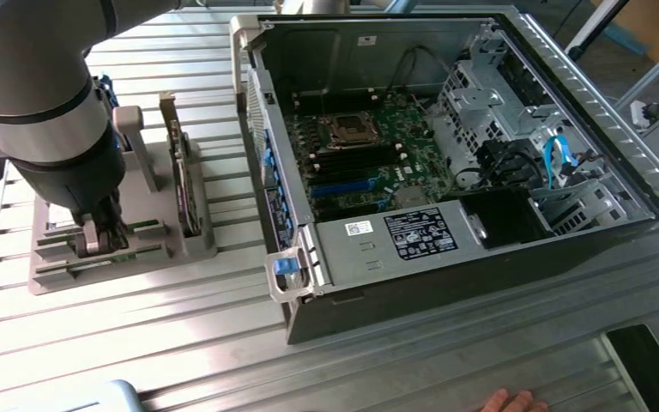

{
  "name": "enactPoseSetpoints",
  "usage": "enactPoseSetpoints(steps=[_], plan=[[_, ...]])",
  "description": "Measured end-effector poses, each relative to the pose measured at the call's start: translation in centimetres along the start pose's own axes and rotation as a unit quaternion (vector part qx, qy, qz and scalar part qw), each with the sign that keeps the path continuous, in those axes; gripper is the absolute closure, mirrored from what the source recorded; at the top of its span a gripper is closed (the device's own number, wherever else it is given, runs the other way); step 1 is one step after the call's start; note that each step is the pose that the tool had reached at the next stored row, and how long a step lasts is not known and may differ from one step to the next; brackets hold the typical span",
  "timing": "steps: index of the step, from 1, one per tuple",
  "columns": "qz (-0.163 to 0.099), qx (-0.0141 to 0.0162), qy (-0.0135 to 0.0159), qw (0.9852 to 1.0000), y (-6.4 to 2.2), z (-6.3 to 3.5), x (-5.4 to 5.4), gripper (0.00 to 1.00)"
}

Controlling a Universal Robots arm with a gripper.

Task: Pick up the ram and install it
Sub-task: 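Pick up the ram and move it above insertion slot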

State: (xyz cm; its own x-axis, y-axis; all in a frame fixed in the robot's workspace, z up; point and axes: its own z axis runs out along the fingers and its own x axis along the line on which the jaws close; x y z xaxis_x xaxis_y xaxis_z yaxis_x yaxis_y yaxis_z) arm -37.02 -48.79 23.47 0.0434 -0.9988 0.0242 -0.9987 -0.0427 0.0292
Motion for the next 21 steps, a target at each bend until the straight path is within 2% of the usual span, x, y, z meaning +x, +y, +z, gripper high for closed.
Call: enactPoseSetpoints(steps=[21], plan=[[0.0, 0.0, -0.0004, 1.0, -0.01, 1.61, 0.8, 0.76]])
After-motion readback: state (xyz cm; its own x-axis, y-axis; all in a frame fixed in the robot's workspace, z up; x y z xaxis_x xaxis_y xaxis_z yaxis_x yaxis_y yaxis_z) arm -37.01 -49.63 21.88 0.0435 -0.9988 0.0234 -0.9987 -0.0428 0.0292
